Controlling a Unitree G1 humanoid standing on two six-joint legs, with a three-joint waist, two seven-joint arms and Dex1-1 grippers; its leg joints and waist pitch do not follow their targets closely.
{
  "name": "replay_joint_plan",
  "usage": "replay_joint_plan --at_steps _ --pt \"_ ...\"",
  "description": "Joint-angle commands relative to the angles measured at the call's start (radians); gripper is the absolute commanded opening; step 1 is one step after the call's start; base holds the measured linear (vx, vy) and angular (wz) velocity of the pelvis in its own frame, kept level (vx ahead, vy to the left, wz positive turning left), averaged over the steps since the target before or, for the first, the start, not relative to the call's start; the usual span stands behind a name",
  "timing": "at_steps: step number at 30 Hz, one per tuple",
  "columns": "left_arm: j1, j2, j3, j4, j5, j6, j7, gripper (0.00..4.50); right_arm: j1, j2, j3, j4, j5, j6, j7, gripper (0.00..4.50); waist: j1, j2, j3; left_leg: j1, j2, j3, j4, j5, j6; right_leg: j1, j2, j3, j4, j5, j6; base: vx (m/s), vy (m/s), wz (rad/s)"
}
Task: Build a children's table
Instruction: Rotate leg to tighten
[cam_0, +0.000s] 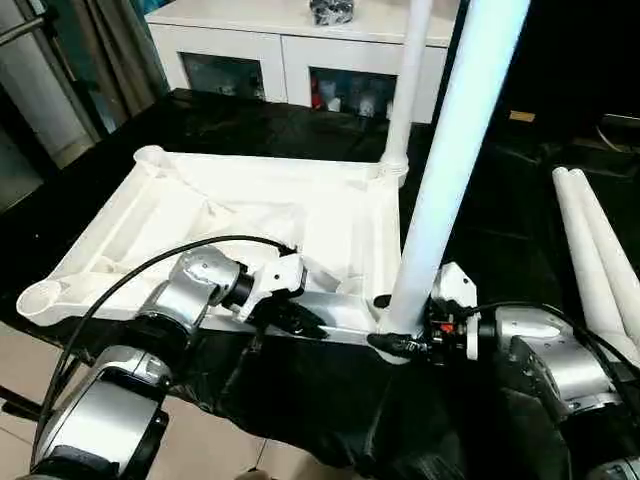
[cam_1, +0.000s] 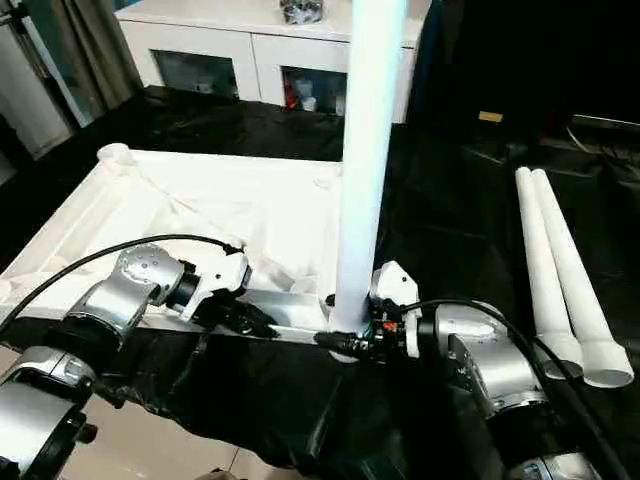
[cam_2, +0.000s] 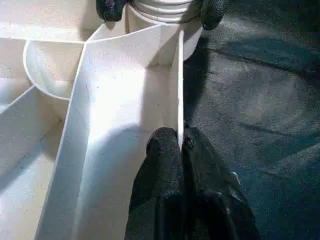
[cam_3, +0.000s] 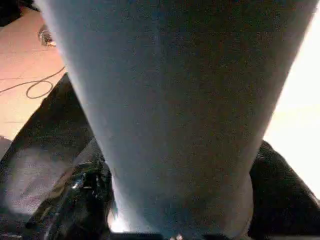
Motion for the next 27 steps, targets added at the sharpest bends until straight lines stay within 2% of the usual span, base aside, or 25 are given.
replay_joint_plan --at_steps 1,5,6,7,9,10,11,13,15,16,19,20,21,22,24,27 --pt "0.011 0.002 -0.021 -0.017 0.000 0.007 -0.025 0.00 0.016 0.012 0.027 -0.023 0.016 0.032 0.024 2.75 0.005 -0.017 -0.065 0.002 0.022 0.002 -0.056 -0.126 0.102 0.061 -0.062 0.037 -0.058 -0.119 -0.254 0.000 0.000 0.00" --pt "-0.008 -0.026 0.008 0.008 0.000 0.039 0.074 0.00 0.012 0.076 -0.014 0.011 -0.015 0.027 -0.143 2.75 0.003 -0.014 -0.063 0.003 0.022 0.002 -0.059 -0.141 0.085 0.058 -0.062 0.037 -0.061 -0.150 -0.247 0.000 0.000 0.00" --pt "-0.019 -0.040 0.020 0.021 0.003 0.053 0.127 0.00 0.000 0.105 -0.032 0.043 -0.040 0.018 -0.231 2.75 0.002 -0.014 -0.061 0.004 0.020 0.002 -0.060 -0.153 0.072 0.055 -0.063 0.036 -0.065 -0.181 -0.240 0.000 0.000 0.00" --pt "-0.026 -0.049 0.026 0.028 0.004 0.069 0.152 0.00 -0.009 0.119 -0.040 0.063 -0.057 0.020 -0.285 2.75 -0.006 -0.013 -0.059 0.005 0.018 -0.001 -0.066 -0.186 0.047 0.057 -0.064 0.035 -0.072 -0.252 -0.221 0.000 0.000 0.00" --pt "-0.052 -0.082 0.045 0.055 0.015 0.112 0.270 0.00 -0.036 0.168 -0.065 0.124 -0.102 0.010 -0.446 2.74 -0.012 -0.013 -0.055 0.005 0.016 -0.002 -0.069 -0.203 0.028 0.054 -0.063 0.035 -0.076 -0.298 -0.206 0.000 0.000 0.00" --pt "-0.060 -0.098 0.054 0.064 0.014 0.129 0.308 0.00 -0.045 0.190 -0.075 0.142 -0.113 0.011 -0.504 2.74 -0.018 -0.014 -0.053 0.009 0.013 -0.003 -0.071 -0.232 0.016 0.053 -0.062 0.034 -0.084 -0.355 -0.189 0.000 0.000 0.00" --pt "-0.060 -0.098 0.054 0.064 0.014 0.129 0.308 0.00 -0.045 0.190 -0.075 0.142 -0.113 0.011 -0.504 2.74 -0.019 -0.014 -0.054 0.010 0.012 -0.003 -0.070 -0.236 0.012 0.052 -0.062 0.035 -0.085 -0.368 -0.183 0.000 0.000 0.00" --pt "-0.075 -0.144 0.066 0.080 0.018 0.156 0.408 0.00 -0.066 0.263 -0.102 0.190 -0.135 0.015 -0.663 2.74 -0.021 -0.015 -0.052 0.012 0.010 -0.001 -0.070 -0.235 0.020 0.050 -0.061 0.039 -0.089 -0.349 -0.181 0.000 0.000 0.00" --pt "-0.078 -0.155 0.067 0.082 0.020 0.158 0.431 0.00 -0.072 0.280 -0.104 0.201 -0.143 0.010 -0.700 2.74 -0.024 -0.016 -0.052 0.012 0.009 -0.002 -0.072 -0.243 0.021 0.052 -0.060 0.038 -0.089 -0.361 -0.176 0.000 0.000 0.00" --pt "-0.084 -0.192 0.068 0.089 0.027 0.163 0.495 0.00 -0.087 0.335 -0.092 0.232 -0.177 -0.029 -0.787 2.74 -0.027 -0.013 -0.055 0.014 0.011 -0.003 -0.072 -0.234 0.015 0.050 -0.061 0.039 -0.087 -0.343 -0.175 0.000 0.000 0.00" --pt "-0.084 -0.211 0.070 0.087 0.023 0.166 0.511 0.00 -0.087 0.358 -0.078 0.238 -0.195 -0.055 -0.802 2.74 -0.028 -0.013 -0.055 0.014 0.010 -0.002 -0.071 -0.235 0.020 0.050 -0.060 0.040 -0.088 -0.315 -0.180 0.000 0.000 0.00" --pt "-0.085 -0.218 0.072 0.087 0.021 0.170 0.517 0.00 -0.087 0.371 -0.083 0.245 -0.190 -0.070 -0.806 2.74 -0.029 -0.013 -0.054 0.010 0.010 -0.003 -0.073 -0.240 0.026 0.054 -0.059 0.040 -0.085 -0.308 -0.184 0.000 0.000 0.00" --pt "-0.085 -0.219 0.072 0.088 0.020 0.171 0.519 0.00 -0.087 0.373 -0.084 0.247 -0.190 -0.072 -0.807 3.29 -0.029 -0.012 -0.055 0.011 0.010 -0.002 -0.072 -0.242 0.028 0.054 -0.060 0.040 -0.086 -0.305 -0.185 0.000 0.000 0.00" --pt "-0.080 -0.218 0.061 0.085 0.025 0.161 0.504 0.00 -0.089 0.382 -0.101 0.251 -0.160 -0.079 -0.784 3.43 -0.029 -0.005 -0.055 0.013 0.010 -0.003 -0.072 -0.249 0.035 0.053 -0.061 0.040 -0.086 -0.300 -0.189 0.000 0.000 0.00" --pt "-0.073 -0.212 0.056 0.080 0.028 0.152 0.487 0.00 -0.092 0.382 -0.106 0.254 -0.152 -0.089 -0.773 3.49 -0.031 -0.008 -0.055 0.011 0.010 -0.003 -0.073 -0.253 0.037 0.055 -0.060 0.039 -0.087 -0.299 -0.189 0.000 0.000 0.00" --pt "-0.061 -0.193 0.051 0.070 0.025 0.133 0.445 0.00 -0.095 0.362 -0.098 0.255 -0.159 -0.107 -0.744 3.87 -0.032 -0.009 -0.055 0.010 0.011 -0.003 -0.074 -0.254 0.040 0.056 -0.060 0.039 -0.086 -0.295 -0.190 0.000 0.000 0.00"
